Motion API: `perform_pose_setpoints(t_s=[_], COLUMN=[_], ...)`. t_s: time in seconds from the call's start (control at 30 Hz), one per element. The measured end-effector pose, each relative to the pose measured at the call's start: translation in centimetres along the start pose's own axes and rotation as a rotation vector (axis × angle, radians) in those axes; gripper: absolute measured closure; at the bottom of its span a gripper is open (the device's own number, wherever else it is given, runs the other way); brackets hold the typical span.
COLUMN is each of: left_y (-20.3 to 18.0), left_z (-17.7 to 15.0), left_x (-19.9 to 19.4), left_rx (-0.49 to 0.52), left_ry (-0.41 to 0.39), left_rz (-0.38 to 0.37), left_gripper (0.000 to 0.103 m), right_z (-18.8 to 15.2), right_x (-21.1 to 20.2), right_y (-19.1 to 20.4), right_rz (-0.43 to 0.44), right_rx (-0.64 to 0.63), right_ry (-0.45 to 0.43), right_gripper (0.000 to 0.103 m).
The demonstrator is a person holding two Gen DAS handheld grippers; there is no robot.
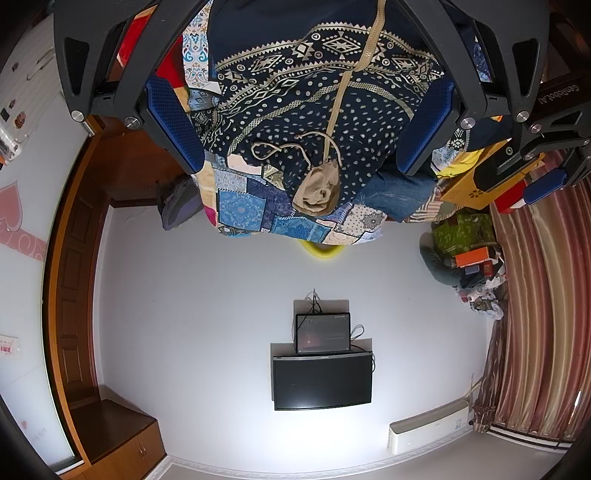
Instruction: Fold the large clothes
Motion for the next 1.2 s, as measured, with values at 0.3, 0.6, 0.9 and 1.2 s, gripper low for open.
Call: perform_pose_setpoints(t_s=[0.3, 0.6, 0.9, 1.2], left_y=[0.0, 0.3, 1.1, 4.0], left_z=[0.0, 0.0, 0.1, 0.3], left_x=[-0.1, 0.1, 0.9, 2.6], left_rx=[-0.004, -0.012, -0.019, -0.037], left_ry=[0.000, 0.001, 0.010, 0.016], left_rz=[0.001, 0.007, 0.018, 0.057], left_gripper=[0.000, 0.000, 0.000, 0.000], right_z=[0.0, -0.4, -0.6, -0.6], right_x=[0.2, 0.6, 1.5, 3.9], right_y=[-0.1, 0.0, 0.2, 0.2], right_rz=[0.000, -0.003, -0.011, -0.045], right_rx=[0.000, 0.002, -0.003, -0.021], right_ry=[0.005, 0.016, 0.034, 0.068], right_gripper=[0.000, 0.000, 0.000, 0.000])
Point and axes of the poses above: each gripper's, at about its wrist camera, not at the fingertips, and x roughly the way its jaws point, y to its left, z to its top, the point moved 3 cm from there along x, roughly the way its jaws point, and after that the axes turned 13 degrees about -z, right-handed, at the moved point
